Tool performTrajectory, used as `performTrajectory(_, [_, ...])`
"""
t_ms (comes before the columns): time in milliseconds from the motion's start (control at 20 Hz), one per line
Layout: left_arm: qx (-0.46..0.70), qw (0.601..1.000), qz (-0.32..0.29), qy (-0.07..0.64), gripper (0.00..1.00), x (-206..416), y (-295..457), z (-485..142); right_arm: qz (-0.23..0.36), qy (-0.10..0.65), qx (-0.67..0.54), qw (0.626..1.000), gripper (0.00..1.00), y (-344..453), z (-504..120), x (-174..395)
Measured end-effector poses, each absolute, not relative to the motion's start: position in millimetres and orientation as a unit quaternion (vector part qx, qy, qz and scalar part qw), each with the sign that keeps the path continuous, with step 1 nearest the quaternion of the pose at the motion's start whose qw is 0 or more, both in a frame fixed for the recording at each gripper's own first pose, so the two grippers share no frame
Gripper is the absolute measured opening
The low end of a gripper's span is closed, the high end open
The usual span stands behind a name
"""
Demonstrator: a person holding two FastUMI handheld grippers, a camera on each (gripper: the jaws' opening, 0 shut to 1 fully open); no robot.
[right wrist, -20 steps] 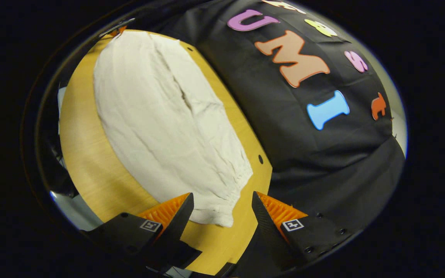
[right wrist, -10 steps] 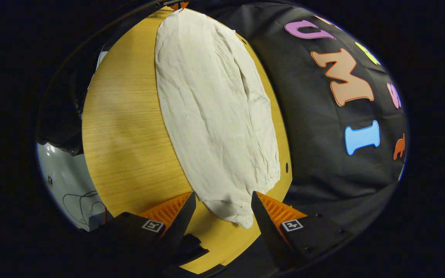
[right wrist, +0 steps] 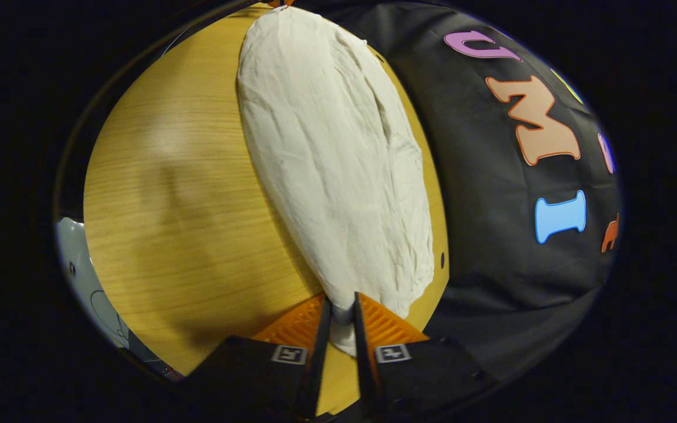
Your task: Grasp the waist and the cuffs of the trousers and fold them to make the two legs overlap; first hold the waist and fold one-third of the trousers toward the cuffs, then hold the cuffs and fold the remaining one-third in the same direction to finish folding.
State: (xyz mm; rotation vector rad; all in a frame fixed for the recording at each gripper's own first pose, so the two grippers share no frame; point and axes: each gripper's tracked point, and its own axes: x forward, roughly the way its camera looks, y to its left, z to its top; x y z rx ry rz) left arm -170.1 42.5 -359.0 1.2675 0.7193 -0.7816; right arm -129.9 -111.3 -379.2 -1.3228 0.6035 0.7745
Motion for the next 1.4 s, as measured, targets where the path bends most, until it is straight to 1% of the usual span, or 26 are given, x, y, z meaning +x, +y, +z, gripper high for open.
performTrajectory(50, [0.56, 0.68, -0.345, 0.324, 0.0, -170.5, 42.3, -358.9, 0.343, 0.263, -0.594, 0.679, 0.16, -110.0, -376.4, -129.2])
performTrajectory(100, [0.553, 0.684, -0.342, 0.33, 0.0, -170.2, 42.1, -358.8, 0.342, 0.27, -0.589, 0.681, 0.09, -109.0, -384.9, -122.2])
performTrajectory(200, [0.531, 0.701, -0.324, 0.349, 0.0, -167.5, 44.2, -356.7, 0.329, 0.286, -0.567, 0.699, 0.1, -112.3, -371.7, -124.3])
performTrajectory(250, [0.525, 0.71, -0.311, 0.352, 0.0, -164.0, 45.6, -352.3, 0.318, 0.278, -0.562, 0.711, 0.07, -110.7, -360.3, -116.8])
performTrajectory(300, [0.523, 0.718, -0.299, 0.349, 0.0, -158.5, 44.5, -345.0, 0.308, 0.267, -0.558, 0.723, 0.1, -108.0, -348.0, -106.9])
performTrajectory(550, [0.515, 0.754, -0.231, 0.337, 0.0, -112.9, 45.3, -306.2, 0.28, 0.222, -0.534, 0.766, 0.1, -97.9, -305.5, -64.8])
performTrajectory(600, [0.514, 0.759, -0.218, 0.334, 0.0, -103.6, 45.0, -299.0, 0.278, 0.215, -0.53, 0.772, 0.12, -95.9, -301.0, -57.6])
performTrajectory(650, [0.516, 0.763, -0.209, 0.329, 0.0, -96.0, 43.5, -290.6, 0.276, 0.208, -0.526, 0.777, 0.1, -94.0, -296.4, -50.9])
performTrajectory(850, [0.524, 0.772, -0.174, 0.313, 0.0, -66.2, 34.2, -265.9, 0.264, 0.191, -0.506, 0.798, 0.1, -90.4, -284.7, -23.3])
performTrajectory(950, [0.517, 0.784, -0.16, 0.302, 0.0, -51.3, 35.4, -249.2, 0.251, 0.19, -0.496, 0.809, 0.1, -87.6, -278.5, -7.9])
performTrajectory(1100, [0.526, 0.789, -0.13, 0.29, 0.0, -22.5, 31.6, -230.9, 0.229, 0.187, -0.48, 0.826, 0.1, -82.8, -268.6, 11.5])
performTrajectory(1400, [0.51, 0.809, -0.126, 0.262, 0.0, 39.7, 9.7, -225.1, 0.184, 0.198, -0.463, 0.844, 0.1, -71.9, -257.7, 55.8])
